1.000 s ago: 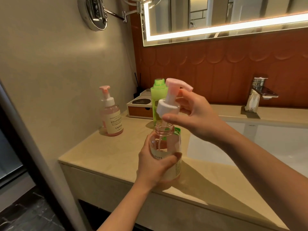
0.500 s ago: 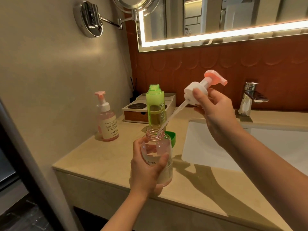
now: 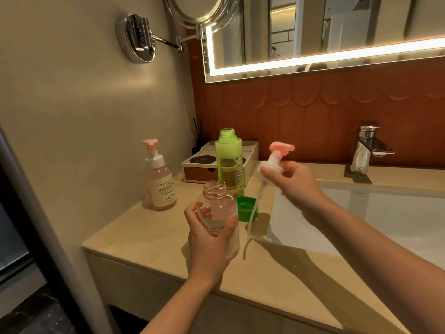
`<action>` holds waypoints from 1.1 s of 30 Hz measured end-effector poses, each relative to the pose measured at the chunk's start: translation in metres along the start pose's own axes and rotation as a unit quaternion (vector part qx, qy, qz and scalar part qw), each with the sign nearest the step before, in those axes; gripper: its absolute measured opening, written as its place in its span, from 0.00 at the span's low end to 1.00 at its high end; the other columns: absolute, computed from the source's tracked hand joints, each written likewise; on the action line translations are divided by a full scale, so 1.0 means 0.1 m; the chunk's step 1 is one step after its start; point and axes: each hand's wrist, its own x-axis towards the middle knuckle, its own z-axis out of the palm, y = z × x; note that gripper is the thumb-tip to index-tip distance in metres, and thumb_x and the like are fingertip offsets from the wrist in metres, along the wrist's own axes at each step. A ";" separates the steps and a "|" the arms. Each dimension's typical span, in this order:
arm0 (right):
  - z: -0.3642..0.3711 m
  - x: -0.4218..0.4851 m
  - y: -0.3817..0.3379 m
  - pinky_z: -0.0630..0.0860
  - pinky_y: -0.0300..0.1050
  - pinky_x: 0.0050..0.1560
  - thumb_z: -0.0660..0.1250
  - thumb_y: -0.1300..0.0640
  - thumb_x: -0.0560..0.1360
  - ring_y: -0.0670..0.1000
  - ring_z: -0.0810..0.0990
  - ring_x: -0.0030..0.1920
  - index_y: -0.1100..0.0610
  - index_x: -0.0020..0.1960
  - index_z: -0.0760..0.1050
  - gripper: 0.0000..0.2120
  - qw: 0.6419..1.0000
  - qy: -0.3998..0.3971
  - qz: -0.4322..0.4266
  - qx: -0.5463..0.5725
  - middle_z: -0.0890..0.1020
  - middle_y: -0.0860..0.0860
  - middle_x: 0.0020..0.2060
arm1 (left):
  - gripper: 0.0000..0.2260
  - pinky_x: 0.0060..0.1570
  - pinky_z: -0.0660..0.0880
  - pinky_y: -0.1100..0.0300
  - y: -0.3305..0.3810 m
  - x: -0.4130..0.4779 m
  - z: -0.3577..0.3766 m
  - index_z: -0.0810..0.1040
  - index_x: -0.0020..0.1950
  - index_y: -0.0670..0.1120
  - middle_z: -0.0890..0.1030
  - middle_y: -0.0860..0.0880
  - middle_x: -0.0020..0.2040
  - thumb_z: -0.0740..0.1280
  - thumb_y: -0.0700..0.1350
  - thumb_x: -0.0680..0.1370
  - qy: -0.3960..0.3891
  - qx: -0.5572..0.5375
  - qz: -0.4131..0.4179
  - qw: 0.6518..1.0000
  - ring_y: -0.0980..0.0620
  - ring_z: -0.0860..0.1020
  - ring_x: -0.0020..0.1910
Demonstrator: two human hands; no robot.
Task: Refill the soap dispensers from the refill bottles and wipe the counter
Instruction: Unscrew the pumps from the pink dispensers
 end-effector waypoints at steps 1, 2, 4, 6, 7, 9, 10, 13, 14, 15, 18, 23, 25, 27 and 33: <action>0.04 0.00 0.01 0.67 0.36 0.35 0.68 0.50 0.73 0.43 0.74 0.41 0.59 0.60 0.73 0.19 0.999 -0.019 -0.002 -0.027 0.77 0.46 0.43 | 0.33 0.42 0.81 0.46 -0.01 0.04 -0.03 0.57 0.61 0.62 0.68 0.65 0.55 0.70 0.59 0.62 0.001 0.009 -0.007 1.000 0.58 0.71 0.54; 0.09 0.01 0.02 0.67 0.36 0.34 0.69 0.50 0.73 0.43 0.74 0.41 0.59 0.60 0.73 0.20 0.998 -0.033 -0.006 -0.053 0.77 0.47 0.43 | 0.34 0.45 0.80 0.43 -0.02 0.10 -0.06 0.56 0.61 0.64 0.69 0.63 0.56 0.71 0.61 0.61 0.005 0.020 -0.017 1.000 0.55 0.71 0.57; 0.19 0.03 0.03 0.71 0.36 0.36 0.70 0.50 0.72 0.45 0.76 0.43 0.58 0.62 0.71 0.22 0.993 -0.058 -0.018 -0.102 0.77 0.50 0.48 | 0.33 0.47 0.78 0.39 -0.01 0.22 -0.15 0.56 0.59 0.68 0.68 0.58 0.59 0.72 0.65 0.61 0.014 0.049 -0.042 0.998 0.48 0.69 0.62; 0.32 0.09 0.04 0.76 0.39 0.42 0.71 0.49 0.70 0.49 0.77 0.49 0.55 0.61 0.68 0.23 0.986 -0.081 -0.024 -0.145 0.75 0.50 0.51 | 0.33 0.47 0.79 0.41 0.01 0.39 -0.23 0.56 0.61 0.66 0.68 0.54 0.65 0.72 0.63 0.64 0.018 0.075 -0.067 0.995 0.45 0.68 0.65; 0.38 0.12 0.04 0.77 0.41 0.45 0.71 0.48 0.70 0.50 0.77 0.50 0.55 0.60 0.68 0.23 0.981 -0.094 -0.021 -0.171 0.74 0.49 0.51 | 0.33 0.42 0.81 0.47 0.02 0.47 -0.27 0.56 0.64 0.62 0.67 0.52 0.67 0.72 0.58 0.67 0.020 0.081 -0.078 0.993 0.45 0.67 0.65; 0.52 0.20 0.05 0.76 0.40 0.43 0.71 0.47 0.70 0.50 0.76 0.50 0.55 0.59 0.70 0.23 0.967 -0.121 -0.015 -0.225 0.74 0.49 0.48 | 0.31 0.26 0.76 0.67 0.06 0.63 -0.31 0.55 0.68 0.53 0.64 0.47 0.70 0.70 0.49 0.72 0.017 0.094 -0.096 0.991 0.46 0.67 0.63; 0.60 0.24 0.05 0.73 0.37 0.40 0.71 0.47 0.70 0.49 0.76 0.48 0.56 0.58 0.71 0.22 0.959 -0.136 -0.014 -0.247 0.75 0.49 0.47 | 0.30 0.20 0.72 0.71 0.07 0.71 -0.34 0.56 0.69 0.50 0.63 0.46 0.70 0.69 0.46 0.73 0.012 0.099 -0.102 0.990 0.47 0.66 0.61; 0.80 0.33 0.07 0.66 0.35 0.32 0.71 0.48 0.70 0.47 0.74 0.43 0.58 0.56 0.74 0.19 0.946 -0.166 -0.006 -0.279 0.76 0.49 0.42 | 0.28 0.17 0.70 0.71 0.04 0.95 -0.40 0.57 0.68 0.46 0.63 0.44 0.70 0.69 0.45 0.74 -0.005 0.099 -0.122 0.988 0.45 0.67 0.60; 0.87 0.36 0.08 0.67 0.35 0.32 0.71 0.49 0.70 0.47 0.75 0.43 0.58 0.56 0.74 0.19 0.943 -0.169 -0.003 -0.285 0.75 0.49 0.41 | 0.28 0.17 0.70 0.70 0.01 1.03 -0.41 0.57 0.68 0.46 0.63 0.44 0.70 0.69 0.45 0.74 -0.006 0.105 -0.127 0.986 0.43 0.67 0.62; 0.93 0.38 0.09 0.69 0.35 0.32 0.71 0.50 0.70 0.47 0.75 0.43 0.58 0.57 0.74 0.19 0.941 -0.168 -0.003 -0.294 0.75 0.49 0.42 | 0.27 0.17 0.71 0.69 0.01 1.09 -0.41 0.57 0.68 0.46 0.63 0.45 0.71 0.68 0.45 0.75 -0.008 0.111 -0.132 0.985 0.42 0.67 0.64; 1.07 0.43 0.12 0.77 0.40 0.43 0.71 0.51 0.71 0.50 0.78 0.48 0.57 0.60 0.72 0.21 0.926 -0.160 -0.008 -0.342 0.77 0.51 0.46 | 0.27 0.16 0.71 0.66 -0.07 1.30 -0.40 0.57 0.68 0.48 0.64 0.45 0.70 0.68 0.45 0.75 -0.003 0.134 -0.141 0.981 0.41 0.66 0.65; 1.23 0.50 0.18 0.78 0.44 0.46 0.70 0.43 0.70 0.50 0.78 0.46 0.53 0.57 0.73 0.21 0.871 -0.133 -0.037 -0.472 0.76 0.50 0.43 | 0.30 0.28 0.79 0.51 -0.28 1.60 -0.42 0.55 0.71 0.51 0.64 0.45 0.70 0.68 0.48 0.75 -0.004 0.162 -0.138 0.977 0.37 0.66 0.66; 1.26 0.49 0.20 0.76 0.44 0.43 0.68 0.39 0.70 0.50 0.77 0.43 0.53 0.55 0.74 0.21 0.852 -0.116 -0.058 -0.508 0.76 0.50 0.41 | 0.29 0.24 0.78 0.55 -0.32 1.67 -0.44 0.55 0.71 0.49 0.64 0.44 0.69 0.68 0.47 0.75 -0.008 0.167 -0.142 0.976 0.37 0.67 0.65; 1.29 0.50 0.26 0.75 0.44 0.43 0.67 0.38 0.70 0.50 0.77 0.43 0.52 0.53 0.74 0.21 0.842 -0.107 -0.064 -0.525 0.76 0.49 0.40 | 0.31 0.33 0.81 0.50 -0.33 1.71 -0.44 0.55 0.70 0.45 0.67 0.43 0.67 0.68 0.50 0.74 -0.005 0.197 -0.137 0.971 0.37 0.70 0.63; 1.30 0.49 0.33 0.75 0.46 0.44 0.62 0.35 0.72 0.52 0.77 0.44 0.53 0.51 0.74 0.21 0.818 -0.108 -0.078 -0.559 0.78 0.50 0.41 | 0.25 0.36 0.77 0.62 -0.33 1.59 -0.52 0.64 0.68 0.46 0.75 0.49 0.63 0.67 0.53 0.75 -0.001 0.296 -0.073 0.952 0.46 0.76 0.59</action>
